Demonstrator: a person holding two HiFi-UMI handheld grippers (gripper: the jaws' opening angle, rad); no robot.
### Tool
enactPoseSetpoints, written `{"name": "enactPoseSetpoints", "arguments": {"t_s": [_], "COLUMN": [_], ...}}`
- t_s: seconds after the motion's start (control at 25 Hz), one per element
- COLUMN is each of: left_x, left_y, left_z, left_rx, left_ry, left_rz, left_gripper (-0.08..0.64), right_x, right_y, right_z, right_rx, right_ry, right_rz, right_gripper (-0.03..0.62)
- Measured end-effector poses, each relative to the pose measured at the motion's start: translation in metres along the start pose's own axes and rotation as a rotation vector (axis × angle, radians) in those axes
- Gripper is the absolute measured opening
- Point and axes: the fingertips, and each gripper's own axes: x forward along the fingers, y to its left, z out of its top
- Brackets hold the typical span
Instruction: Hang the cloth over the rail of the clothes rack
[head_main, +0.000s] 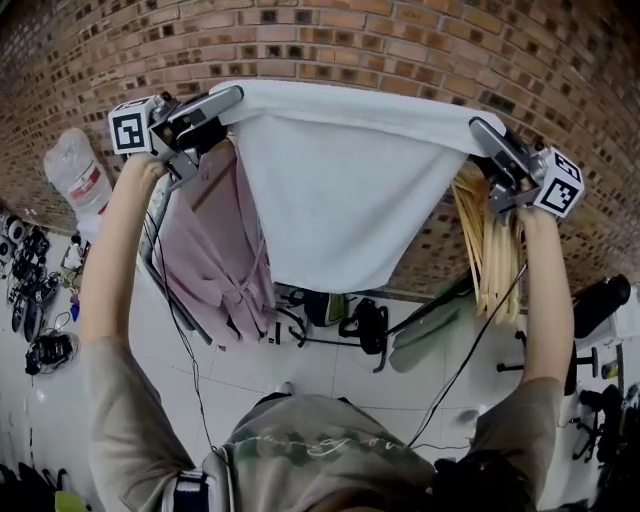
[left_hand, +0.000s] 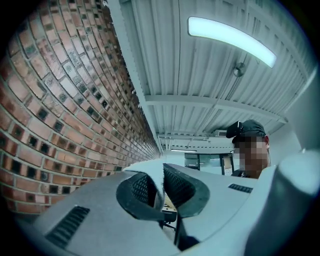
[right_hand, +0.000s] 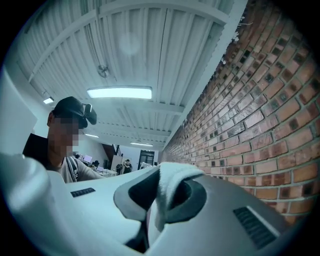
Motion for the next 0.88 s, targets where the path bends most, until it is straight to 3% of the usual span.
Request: {"name": "enactPoseSetpoints", "arguments": {"t_s": [0.16,0.32,0.6,0.88], "left_x": [0.006,-0.005,-0.013,-0.016], "left_y": [-0.003,0.005,-0.001,-0.001], "left_z": [-0.007,-0.004,0.011,0.02], "left_rx": [0.016,-0.015,0.001,0.093], "left_ry": [0.019,0.021,-0.025,-0.03], "left_rz": [0.021,0.115,0.089,0.126], "left_gripper": [0.015,0.015,0.016,0.017], "right_x": [-0.009,0.006,0.017,0.023], "right_y": [-0.01,-0.004,0.004,0.013], "right_z": [-0.006,-0.002,0.0,0.011], "right_rx": [0.035,0.005,-0.014,-0.031], "right_ry": [-0.011,-0.001,-0.017,-0.015], "right_rz": [-0.006,0.014,-0.066,-0.151], "right_gripper": [0.02,0.02,0.02,0.02]}}
